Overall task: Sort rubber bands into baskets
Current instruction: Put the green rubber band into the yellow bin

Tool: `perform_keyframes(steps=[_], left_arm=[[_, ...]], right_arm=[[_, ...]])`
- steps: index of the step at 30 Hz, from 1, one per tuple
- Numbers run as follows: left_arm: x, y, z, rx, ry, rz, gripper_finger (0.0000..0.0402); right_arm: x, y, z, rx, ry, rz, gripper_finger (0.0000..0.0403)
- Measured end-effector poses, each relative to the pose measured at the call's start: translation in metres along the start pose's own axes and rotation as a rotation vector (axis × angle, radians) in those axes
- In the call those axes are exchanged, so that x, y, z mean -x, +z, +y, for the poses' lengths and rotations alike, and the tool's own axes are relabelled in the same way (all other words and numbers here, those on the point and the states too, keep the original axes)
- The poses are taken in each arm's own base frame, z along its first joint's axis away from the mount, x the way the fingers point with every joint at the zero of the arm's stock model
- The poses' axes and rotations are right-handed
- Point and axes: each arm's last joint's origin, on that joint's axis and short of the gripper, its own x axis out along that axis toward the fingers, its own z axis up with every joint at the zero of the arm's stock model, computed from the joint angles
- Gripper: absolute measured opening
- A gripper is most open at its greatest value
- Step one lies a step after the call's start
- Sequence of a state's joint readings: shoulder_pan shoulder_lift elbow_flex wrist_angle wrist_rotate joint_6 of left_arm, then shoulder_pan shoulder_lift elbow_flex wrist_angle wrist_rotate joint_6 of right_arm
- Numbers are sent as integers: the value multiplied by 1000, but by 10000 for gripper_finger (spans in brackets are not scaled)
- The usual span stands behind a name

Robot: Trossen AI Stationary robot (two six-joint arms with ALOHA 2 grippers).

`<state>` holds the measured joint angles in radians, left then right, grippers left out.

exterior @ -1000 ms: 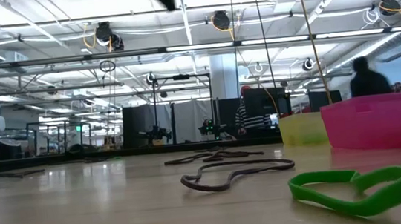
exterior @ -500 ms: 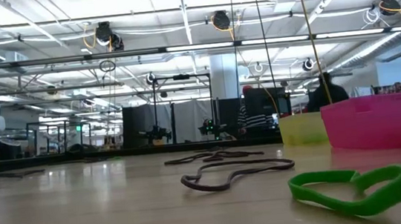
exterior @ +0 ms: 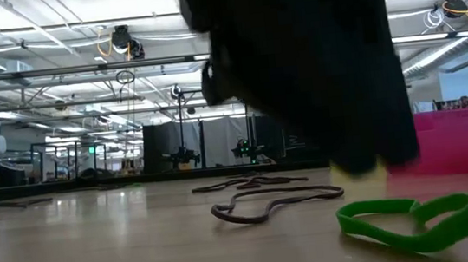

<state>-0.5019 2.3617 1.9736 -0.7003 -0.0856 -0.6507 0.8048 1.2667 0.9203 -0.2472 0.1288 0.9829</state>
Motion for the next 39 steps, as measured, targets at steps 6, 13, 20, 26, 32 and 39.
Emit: perform_keyframes(steps=[6, 13, 20, 26, 32, 39], left_arm=[[-12, -1, 5, 26, 30, -6, 111], [-12, -2, 2, -33, 3, 5, 111], [-12, -1, 1, -184, -42, 18, 111], [-12, 3, 6, -172, -29, 4, 111], [-13, 6, 13, -168, -11, 18, 111], [-13, 12, 24, -200, 9, 29, 111]], right_arm=[[0, -2, -1, 6, -25, -8, 169], [0, -2, -1, 0, -28, -9, 169], [0, -1, -1, 4, -42, -29, 169], [0, 0, -3, 5, -49, -37, 169], [0, 0, -4, 12, -60, -30, 169], [0, -1, -7, 8, -87, -16, 169]])
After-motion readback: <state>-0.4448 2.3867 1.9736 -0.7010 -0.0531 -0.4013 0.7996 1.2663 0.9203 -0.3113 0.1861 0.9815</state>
